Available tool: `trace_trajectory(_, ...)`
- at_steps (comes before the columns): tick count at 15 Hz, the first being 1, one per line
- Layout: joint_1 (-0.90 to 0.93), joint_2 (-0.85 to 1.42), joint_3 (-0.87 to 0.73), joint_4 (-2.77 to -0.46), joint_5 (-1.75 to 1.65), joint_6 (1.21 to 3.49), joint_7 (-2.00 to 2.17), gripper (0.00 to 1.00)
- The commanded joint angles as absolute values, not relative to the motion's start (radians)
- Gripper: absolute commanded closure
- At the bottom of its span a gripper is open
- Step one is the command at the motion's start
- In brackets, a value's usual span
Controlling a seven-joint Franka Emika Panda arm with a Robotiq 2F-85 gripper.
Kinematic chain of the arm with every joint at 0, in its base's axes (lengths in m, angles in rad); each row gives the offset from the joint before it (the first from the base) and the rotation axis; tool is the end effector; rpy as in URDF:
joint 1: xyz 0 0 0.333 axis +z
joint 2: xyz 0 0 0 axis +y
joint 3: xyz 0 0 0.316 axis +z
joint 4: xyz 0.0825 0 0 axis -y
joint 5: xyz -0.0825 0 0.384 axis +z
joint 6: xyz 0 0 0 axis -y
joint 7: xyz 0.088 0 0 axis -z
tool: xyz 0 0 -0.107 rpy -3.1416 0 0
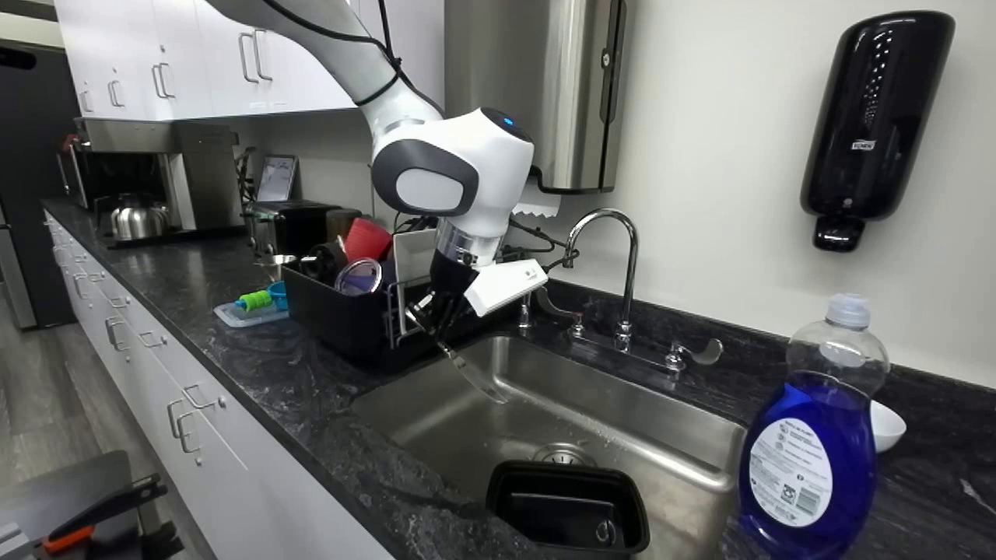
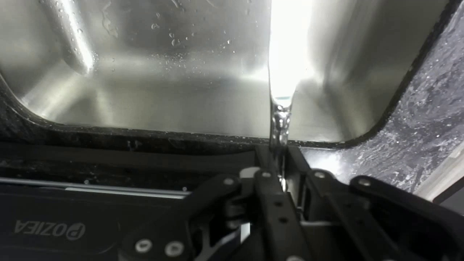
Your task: Pick the knife in the sink and put it in the rack
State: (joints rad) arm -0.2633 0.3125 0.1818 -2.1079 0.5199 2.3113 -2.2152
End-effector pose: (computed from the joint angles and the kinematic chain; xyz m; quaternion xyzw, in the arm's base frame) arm 0.5682 -0.0377 0.2636 -0.6257 -0.7500 -0.1668 0.1348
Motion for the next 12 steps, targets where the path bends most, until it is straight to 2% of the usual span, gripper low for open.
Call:
trace_trajectory(1,-0.235,0.264,0.146,-2.158,0.546,2.296,-2.252,0.96)
trace_trajectory(12,-0.174,0.421,0.118,-2.039,0.447,2.278,-2.197,0.96)
